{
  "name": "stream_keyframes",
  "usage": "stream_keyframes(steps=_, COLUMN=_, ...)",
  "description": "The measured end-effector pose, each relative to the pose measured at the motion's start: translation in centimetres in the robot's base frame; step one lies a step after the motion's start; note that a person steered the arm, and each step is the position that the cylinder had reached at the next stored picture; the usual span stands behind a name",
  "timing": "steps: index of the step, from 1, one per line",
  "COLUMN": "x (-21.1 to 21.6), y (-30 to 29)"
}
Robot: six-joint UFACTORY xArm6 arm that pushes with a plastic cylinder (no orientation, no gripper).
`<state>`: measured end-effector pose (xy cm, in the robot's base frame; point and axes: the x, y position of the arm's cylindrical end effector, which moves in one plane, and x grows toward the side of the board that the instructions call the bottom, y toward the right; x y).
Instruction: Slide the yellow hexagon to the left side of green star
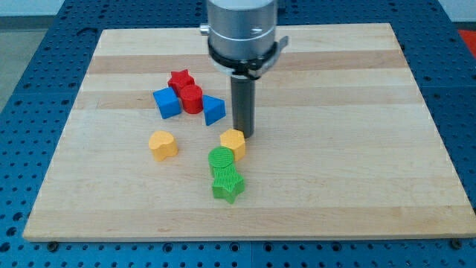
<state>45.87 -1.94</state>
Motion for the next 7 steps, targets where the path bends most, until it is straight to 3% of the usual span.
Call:
stream_keyframes(steps=2, x=-0.5, y=0.7)
stream_keyframes(steps=6, x=0.4, y=12.9)
stream_keyframes(steps=7, x=2.3, y=10.9)
